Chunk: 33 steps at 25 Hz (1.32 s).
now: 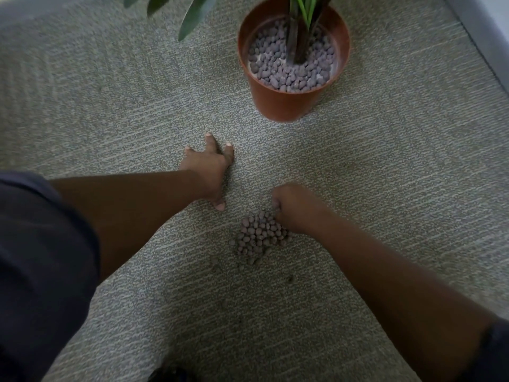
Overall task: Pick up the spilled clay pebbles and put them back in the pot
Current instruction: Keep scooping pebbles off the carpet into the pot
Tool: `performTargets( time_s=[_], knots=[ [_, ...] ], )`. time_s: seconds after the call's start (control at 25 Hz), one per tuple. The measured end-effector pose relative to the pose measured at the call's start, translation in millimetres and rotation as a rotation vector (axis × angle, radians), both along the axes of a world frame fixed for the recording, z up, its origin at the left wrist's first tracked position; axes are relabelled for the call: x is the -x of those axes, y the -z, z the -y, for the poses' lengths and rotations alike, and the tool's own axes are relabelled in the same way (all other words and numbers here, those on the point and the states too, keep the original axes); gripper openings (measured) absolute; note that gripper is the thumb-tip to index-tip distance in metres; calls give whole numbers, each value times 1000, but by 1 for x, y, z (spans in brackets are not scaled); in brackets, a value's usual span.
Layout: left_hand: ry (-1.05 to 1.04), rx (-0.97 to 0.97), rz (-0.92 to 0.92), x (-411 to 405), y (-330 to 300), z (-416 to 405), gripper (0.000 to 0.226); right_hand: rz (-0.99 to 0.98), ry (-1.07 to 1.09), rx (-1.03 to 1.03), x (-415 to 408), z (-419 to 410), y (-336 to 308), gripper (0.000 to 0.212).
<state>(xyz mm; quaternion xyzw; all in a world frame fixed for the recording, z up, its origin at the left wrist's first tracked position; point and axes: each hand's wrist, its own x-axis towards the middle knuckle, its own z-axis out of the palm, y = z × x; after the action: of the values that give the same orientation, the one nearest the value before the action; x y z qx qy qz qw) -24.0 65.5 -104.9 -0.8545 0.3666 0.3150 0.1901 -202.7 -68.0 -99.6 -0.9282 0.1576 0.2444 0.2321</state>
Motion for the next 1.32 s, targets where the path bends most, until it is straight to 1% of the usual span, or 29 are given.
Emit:
performTargets(
  time_s=[0.28,0.4,0.48,0.56,0.68,0.72,0.76,0.84,0.92,1.08,1.16,1.24,1.32],
  knots=[
    [-21,1,-9,2,-3,0,153,12,5,35,0,-14,5,20],
    [-1,-4,10,2,-3,0,154,80,88,-18,-1,-1,-7,11],
    [-7,-6,7,1,-2,0,154,213,218,-103,-11,11,-27,4],
    [-10,-5,6,0,-1,1,154,427,337,-178,-31,25,-56,2],
    [20,-20,22,0,-2,1,154,751,477,-187,-73,49,-96,5],
    [33,-22,30,0,-3,1,154,822,507,-181,-88,57,-103,8],
    [43,-21,34,0,-3,2,154,846,523,-172,-99,63,-107,13],
    [58,-22,37,1,-3,2,154,793,530,-208,-108,67,-100,30],
    [64,-22,47,1,-4,1,154,772,503,-212,-95,59,-84,39],
    [37,-8,35,2,-5,0,152,902,425,-53,-51,40,-51,32],
    [40,-5,41,2,-6,0,151,877,400,-6,-34,35,-40,29],
    [28,1,35,2,-5,0,151,689,357,-46,-18,34,-31,25],
    [4,2,16,2,-4,0,151,403,269,-73,-4,37,-22,20]
  ],
)
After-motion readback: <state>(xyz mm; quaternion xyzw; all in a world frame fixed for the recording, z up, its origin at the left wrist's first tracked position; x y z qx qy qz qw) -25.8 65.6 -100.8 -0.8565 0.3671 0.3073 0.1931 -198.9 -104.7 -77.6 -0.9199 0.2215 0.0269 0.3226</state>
